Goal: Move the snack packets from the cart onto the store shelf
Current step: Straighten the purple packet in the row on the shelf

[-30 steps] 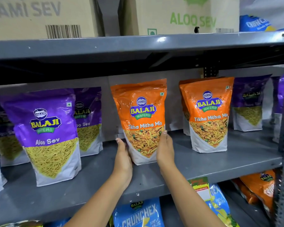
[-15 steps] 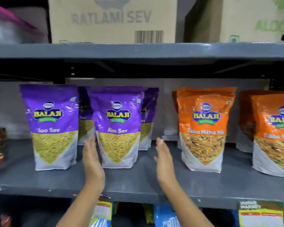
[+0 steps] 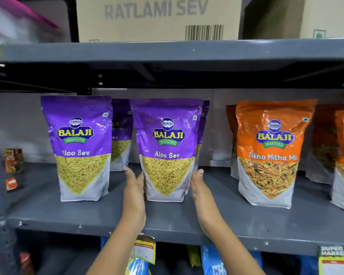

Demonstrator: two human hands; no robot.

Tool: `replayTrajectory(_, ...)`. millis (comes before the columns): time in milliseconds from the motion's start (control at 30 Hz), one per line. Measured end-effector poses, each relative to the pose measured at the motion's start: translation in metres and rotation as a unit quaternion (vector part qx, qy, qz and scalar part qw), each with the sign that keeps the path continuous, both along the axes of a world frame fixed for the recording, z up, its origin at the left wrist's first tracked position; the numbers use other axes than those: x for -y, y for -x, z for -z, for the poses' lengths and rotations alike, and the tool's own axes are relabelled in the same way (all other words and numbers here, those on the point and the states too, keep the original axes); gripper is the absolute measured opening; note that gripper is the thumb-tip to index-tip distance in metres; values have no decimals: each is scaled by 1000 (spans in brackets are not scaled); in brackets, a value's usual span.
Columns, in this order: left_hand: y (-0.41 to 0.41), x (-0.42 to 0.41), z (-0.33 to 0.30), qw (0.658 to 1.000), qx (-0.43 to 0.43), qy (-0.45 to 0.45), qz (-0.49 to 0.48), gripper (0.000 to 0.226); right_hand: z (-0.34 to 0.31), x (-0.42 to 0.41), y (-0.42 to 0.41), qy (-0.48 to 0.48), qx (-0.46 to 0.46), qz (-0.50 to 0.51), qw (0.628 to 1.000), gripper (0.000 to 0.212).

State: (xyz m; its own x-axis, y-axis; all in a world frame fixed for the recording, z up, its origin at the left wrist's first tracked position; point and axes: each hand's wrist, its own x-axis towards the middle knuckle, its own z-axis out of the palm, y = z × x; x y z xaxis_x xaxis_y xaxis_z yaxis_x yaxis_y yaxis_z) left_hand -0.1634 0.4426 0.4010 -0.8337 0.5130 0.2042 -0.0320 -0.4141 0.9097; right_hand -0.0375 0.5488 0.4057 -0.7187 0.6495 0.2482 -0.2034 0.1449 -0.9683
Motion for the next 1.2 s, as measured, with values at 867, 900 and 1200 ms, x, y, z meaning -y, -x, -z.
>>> replayTrajectory(867,-12,45,-9,970,-81,-129,-188,52,-8,35,-16,-52,-265,206,941,27)
replayTrajectory(900,-6,58,-10,958,-93,-161,-217,48,-9,45,-8,-61,-269,175,945,32)
replayTrajectory(1200,111,161,-3,949,-38,-166,-265,55,-19,138,115,-11,-60,-118,991,49)
